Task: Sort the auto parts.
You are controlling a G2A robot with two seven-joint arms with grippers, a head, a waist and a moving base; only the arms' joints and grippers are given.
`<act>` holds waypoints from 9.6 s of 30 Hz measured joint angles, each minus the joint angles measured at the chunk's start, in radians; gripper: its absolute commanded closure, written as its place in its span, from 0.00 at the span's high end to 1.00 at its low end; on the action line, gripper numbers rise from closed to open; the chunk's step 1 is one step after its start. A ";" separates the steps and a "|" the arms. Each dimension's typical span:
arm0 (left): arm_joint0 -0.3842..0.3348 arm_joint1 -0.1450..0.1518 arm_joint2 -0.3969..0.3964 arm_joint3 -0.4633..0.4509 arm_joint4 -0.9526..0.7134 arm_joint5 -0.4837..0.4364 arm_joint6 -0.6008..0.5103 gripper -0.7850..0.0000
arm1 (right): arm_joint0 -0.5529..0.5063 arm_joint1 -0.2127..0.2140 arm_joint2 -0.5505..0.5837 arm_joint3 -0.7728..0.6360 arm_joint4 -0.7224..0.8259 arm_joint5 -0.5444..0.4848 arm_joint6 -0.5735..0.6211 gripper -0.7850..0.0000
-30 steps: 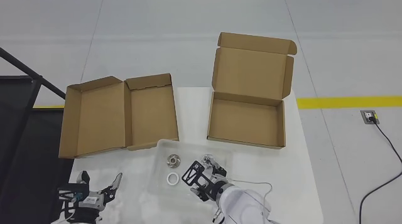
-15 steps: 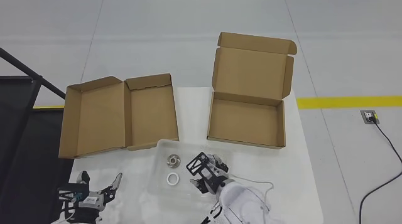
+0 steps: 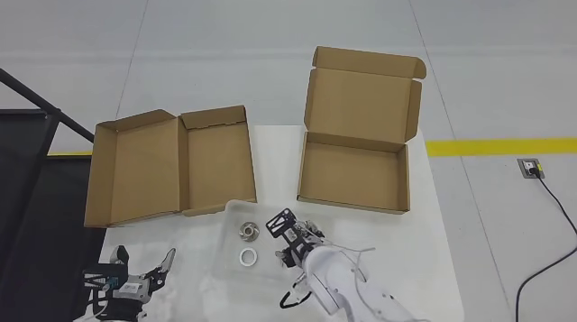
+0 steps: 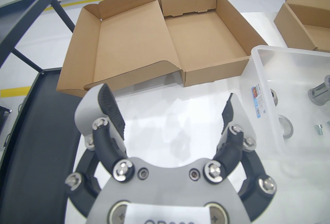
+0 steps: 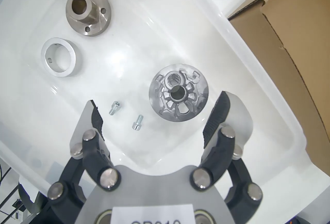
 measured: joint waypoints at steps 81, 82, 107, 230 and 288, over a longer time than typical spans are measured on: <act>0.000 0.000 0.000 0.000 0.000 0.000 0.000 1.00 | 0.431 -0.095 0.231 0.707 0.197 -0.050 -0.371 0.00; 0.000 0.000 0.000 0.000 0.000 0.000 0.000 1.00 | 0.432 -0.096 0.232 0.713 0.199 -0.051 -0.375 0.03; 0.000 0.000 0.000 0.000 0.000 0.000 0.000 1.00 | 0.148 -0.028 0.360 0.100 0.076 -0.172 -0.228 0.99; 0.000 0.000 0.000 0.000 0.000 0.000 0.000 1.00 | 0.114 -0.100 0.340 0.047 -0.111 -0.104 0.035 0.00; 0.000 0.000 0.000 0.000 0.000 0.000 0.000 1.00 | 0.203 -0.105 0.421 0.296 -0.073 -0.099 -0.057 0.44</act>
